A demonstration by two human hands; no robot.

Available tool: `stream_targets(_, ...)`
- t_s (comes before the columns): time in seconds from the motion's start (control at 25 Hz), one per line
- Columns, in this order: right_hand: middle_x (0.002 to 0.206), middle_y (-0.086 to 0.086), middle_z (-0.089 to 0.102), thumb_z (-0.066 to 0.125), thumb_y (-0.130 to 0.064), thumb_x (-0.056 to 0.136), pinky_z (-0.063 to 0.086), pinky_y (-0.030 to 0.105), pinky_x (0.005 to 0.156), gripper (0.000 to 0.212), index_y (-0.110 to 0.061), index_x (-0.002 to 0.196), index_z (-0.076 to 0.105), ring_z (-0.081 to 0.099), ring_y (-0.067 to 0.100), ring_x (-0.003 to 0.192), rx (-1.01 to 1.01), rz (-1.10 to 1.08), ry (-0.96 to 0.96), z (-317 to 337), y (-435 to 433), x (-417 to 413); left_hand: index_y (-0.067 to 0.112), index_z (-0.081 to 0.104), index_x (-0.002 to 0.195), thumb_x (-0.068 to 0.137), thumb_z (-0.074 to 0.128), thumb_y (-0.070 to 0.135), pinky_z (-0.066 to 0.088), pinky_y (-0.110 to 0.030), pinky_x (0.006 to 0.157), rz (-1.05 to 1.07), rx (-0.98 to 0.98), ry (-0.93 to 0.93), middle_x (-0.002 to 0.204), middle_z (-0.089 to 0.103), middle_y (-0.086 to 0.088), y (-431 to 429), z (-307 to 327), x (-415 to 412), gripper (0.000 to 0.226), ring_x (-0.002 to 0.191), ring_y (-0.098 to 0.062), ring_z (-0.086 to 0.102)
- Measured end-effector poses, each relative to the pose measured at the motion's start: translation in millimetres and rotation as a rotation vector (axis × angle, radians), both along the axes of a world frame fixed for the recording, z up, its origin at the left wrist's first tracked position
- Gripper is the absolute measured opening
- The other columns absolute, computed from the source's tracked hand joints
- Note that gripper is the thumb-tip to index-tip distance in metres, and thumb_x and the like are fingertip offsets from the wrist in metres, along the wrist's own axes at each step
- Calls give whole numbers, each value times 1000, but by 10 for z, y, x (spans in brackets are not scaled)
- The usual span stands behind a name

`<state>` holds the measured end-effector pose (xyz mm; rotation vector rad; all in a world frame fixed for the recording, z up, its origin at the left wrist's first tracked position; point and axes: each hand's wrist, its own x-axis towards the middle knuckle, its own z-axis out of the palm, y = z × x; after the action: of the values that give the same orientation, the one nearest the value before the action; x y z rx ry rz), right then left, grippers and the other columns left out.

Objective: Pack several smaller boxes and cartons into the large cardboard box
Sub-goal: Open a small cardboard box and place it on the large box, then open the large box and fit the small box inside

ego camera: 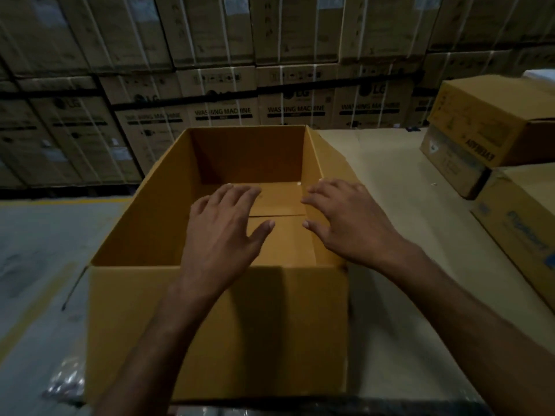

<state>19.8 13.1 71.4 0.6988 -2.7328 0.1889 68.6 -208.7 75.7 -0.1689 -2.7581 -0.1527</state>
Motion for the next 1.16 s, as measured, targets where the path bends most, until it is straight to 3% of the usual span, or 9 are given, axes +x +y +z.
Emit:
stream_targets(0.16, 150, -1, 55, 58, -49, 99, 28, 48, 120, 46, -28, 140, 59, 39, 22, 147, 50, -85, 66, -92, 333, 578, 24, 43, 152, 101, 48, 57, 27, -48, 120, 22, 66, 114, 158, 44, -1, 680, -210, 496, 61, 152, -22, 29)
stream_targets(0.44, 136, -7, 63, 67, -40, 96, 41, 40, 106, 40, -28, 134, 64, 52, 16, 130, -254, -293, 61, -385, 981, 1446, 18, 45, 151, 101, 55, 47, 31, -38, 116, -147, 230, 181, 152, 51, -3, 1407, -406, 906, 58, 146, -21, 39)
stream_targets(0.76, 123, -8, 69, 72, -27, 93, 50, 39, 96, 31, -25, 124, 71, 57, 13, 117, -449, -532, 111, -689, 1830, 2014, 31, 45, 150, 101, 51, 53, 45, -36, 104, -439, 466, -39, 146, 55, 9, 2311, -652, 1041, 53, 132, -10, 51)
stream_targets(1.04, 124, -7, 68, 69, -29, 96, 43, 28, 92, 27, -27, 123, 71, 53, 12, 118, -525, -717, 162, -604, 2942, 2010, 37, 44, 147, 99, 55, 55, 50, -37, 101, -639, 537, -101, 144, 54, 16, 3507, -647, 842, 52, 128, -6, 52)
stream_targets(1.16, 120, -6, 68, 65, -27, 99, 45, 30, 88, 24, -23, 121, 72, 53, 13, 116, -562, -750, 257, -545, 3683, 1835, 37, 46, 146, 97, 58, 53, 48, -28, 91, -678, 616, -171, 143, 55, 18, 4174, -690, 716, 53, 126, -3, 52)
